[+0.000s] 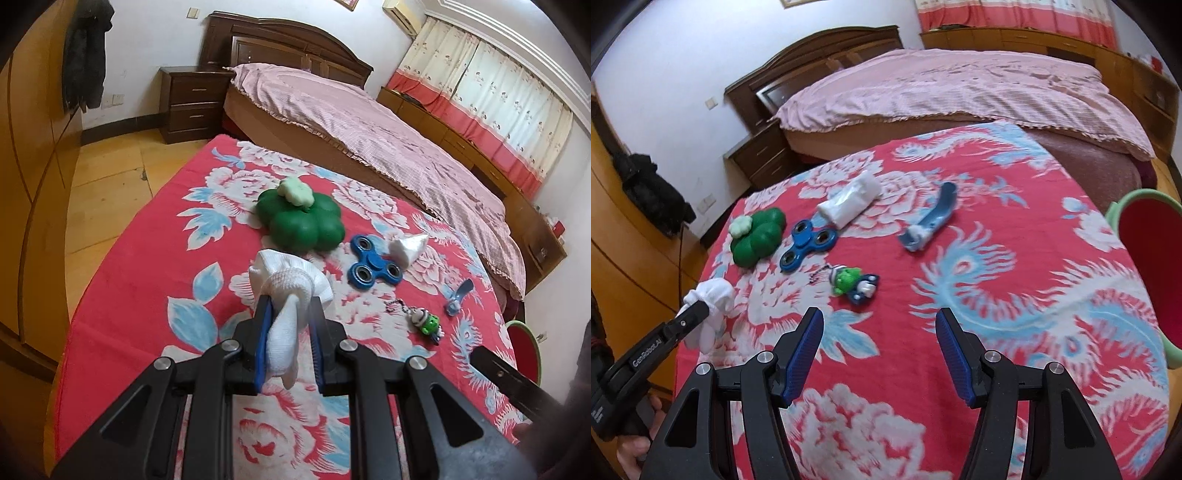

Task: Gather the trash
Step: 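Move the right tool to the green figurine keychain and close on it, then carry the glove in the left tool and figurine in the right over the bucket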

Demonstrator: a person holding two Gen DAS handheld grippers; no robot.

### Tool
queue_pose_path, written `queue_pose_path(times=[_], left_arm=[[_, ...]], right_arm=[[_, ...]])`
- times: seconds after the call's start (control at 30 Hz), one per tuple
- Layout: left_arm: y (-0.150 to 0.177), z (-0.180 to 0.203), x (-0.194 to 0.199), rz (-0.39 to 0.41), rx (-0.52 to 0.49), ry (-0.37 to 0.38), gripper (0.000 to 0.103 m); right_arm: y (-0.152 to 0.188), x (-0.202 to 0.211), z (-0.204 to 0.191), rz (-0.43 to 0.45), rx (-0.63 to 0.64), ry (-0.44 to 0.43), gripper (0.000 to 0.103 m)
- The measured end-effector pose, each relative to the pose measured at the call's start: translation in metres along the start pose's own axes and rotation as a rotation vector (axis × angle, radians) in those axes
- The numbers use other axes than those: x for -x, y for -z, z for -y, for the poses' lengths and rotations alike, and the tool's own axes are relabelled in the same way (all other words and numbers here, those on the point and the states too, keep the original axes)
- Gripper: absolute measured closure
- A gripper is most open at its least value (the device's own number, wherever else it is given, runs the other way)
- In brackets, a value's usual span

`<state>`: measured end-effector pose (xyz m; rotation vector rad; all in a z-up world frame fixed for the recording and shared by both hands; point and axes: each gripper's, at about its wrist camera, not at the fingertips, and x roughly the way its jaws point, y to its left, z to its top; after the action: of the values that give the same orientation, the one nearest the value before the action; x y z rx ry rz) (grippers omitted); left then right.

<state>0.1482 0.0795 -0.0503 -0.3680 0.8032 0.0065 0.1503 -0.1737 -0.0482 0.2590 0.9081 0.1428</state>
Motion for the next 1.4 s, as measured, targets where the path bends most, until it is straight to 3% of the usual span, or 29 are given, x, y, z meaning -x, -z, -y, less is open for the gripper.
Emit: queue_pose_path(times=[0.47, 0.83, 1.03, 1.13, 1.27, 1.4], left_arm=[[0.003, -0.009, -0.010, -0.009, 0.015, 0.034, 0.084], [0.005, -0.011, -0.014, -0.011, 0.019, 0.051, 0.084], [0.005, -0.012, -0.014, -0.011, 0.021, 0.053, 0.084], [0.005, -0.012, -0.014, -0.011, 0.021, 0.054, 0.084], [0.005, -0.012, -0.014, -0.014, 0.022, 0.056, 0.084], [0.007, -0.009, -0.009, -0.011, 0.018, 0.063, 0.084]], right_arm=[[-0.007, -0.046, -0.026, -0.013, 0.032, 0.069, 0.038], [-0.010, -0.058, -0.035, 0.004, 0.045, 0.114, 0.039], [-0.011, -0.066, -0.046, 0.009, 0.094, 0.191, 0.046], [-0.009, -0.067, -0.050, 0.008, 0.128, 0.229, 0.056], [-0.008, -0.066, -0.049, 0.002, 0.149, 0.220, 0.057], [-0.005, -0.059, -0.044, -0.012, 0.111, 0.159, 0.057]])
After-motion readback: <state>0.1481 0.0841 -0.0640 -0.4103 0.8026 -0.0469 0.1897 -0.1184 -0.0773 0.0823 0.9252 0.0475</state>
